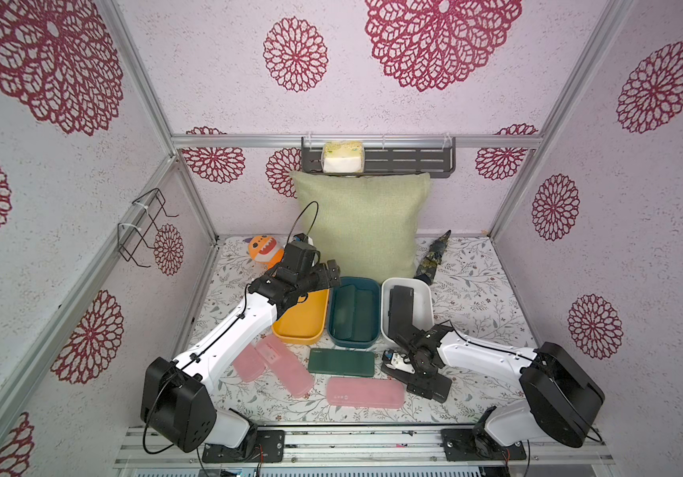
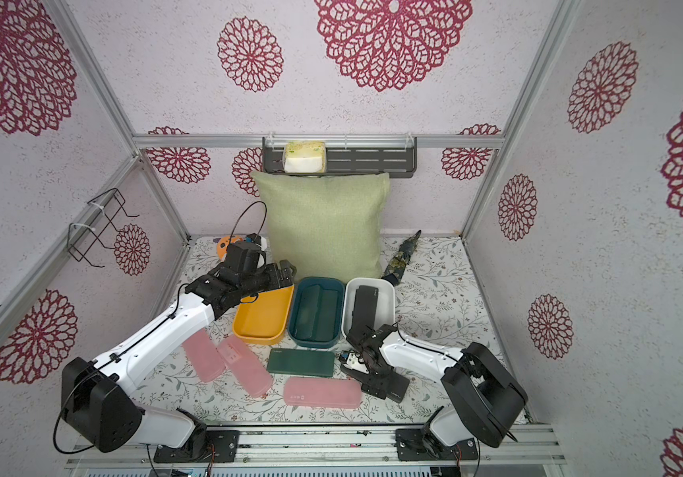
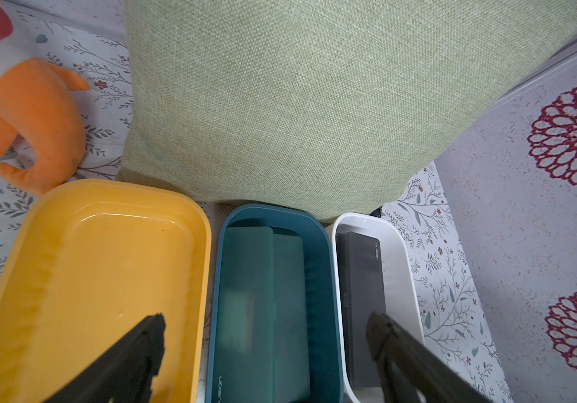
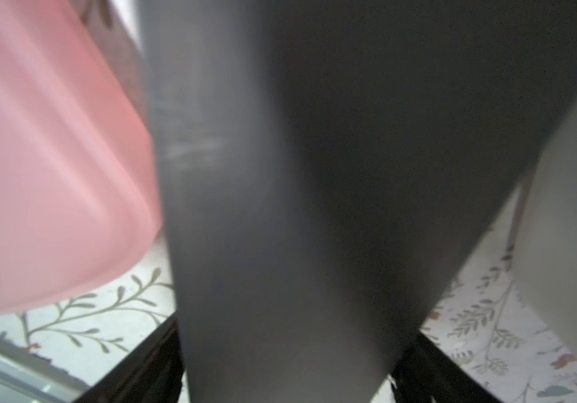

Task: Place the pencil cases by color into the storage box
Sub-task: Pick up the pencil case from the center of the board.

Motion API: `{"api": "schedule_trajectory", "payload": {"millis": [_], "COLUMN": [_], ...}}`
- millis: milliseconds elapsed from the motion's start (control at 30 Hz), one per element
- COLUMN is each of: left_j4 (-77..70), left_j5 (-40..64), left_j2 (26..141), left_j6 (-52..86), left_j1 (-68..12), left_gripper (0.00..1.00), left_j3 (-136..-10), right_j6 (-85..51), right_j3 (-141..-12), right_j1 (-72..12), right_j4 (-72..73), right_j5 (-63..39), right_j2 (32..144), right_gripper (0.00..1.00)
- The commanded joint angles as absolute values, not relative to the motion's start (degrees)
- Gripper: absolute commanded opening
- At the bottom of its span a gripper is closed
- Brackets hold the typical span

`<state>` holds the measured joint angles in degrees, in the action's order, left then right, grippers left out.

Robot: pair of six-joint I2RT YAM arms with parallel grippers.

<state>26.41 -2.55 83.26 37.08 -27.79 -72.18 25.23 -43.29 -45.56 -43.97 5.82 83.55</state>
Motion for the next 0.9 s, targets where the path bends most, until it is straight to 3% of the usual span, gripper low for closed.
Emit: {"api": "schedule_trajectory", "payload": {"millis": [0, 167, 867], "left_j4": [25.1, 25.0, 24.8], "left_j5": [-2.0, -1.7, -1.9], "left_j2": [83.3, 83.5, 83.2], "left_j6": [37.0, 37.1, 36.9], "left_j1": [-27.3, -27.2, -27.2], "left_gripper": [0.97, 0.97, 0.97], "left_j3": [-71.3, -71.3, -70.5], "right_j6": [24.6, 24.5, 27.4], "right_j3": [-43.7, -43.4, -41.1], "right_j1": [-46.0, -45.9, -45.4], "right_j4": [-44.1, -44.4, -45.0], "right_j5": [6.8, 7.6, 8.8], "right_j2": [84.0, 83.5, 69.8], "right_gripper": [0.78, 0.68, 0.53]}}
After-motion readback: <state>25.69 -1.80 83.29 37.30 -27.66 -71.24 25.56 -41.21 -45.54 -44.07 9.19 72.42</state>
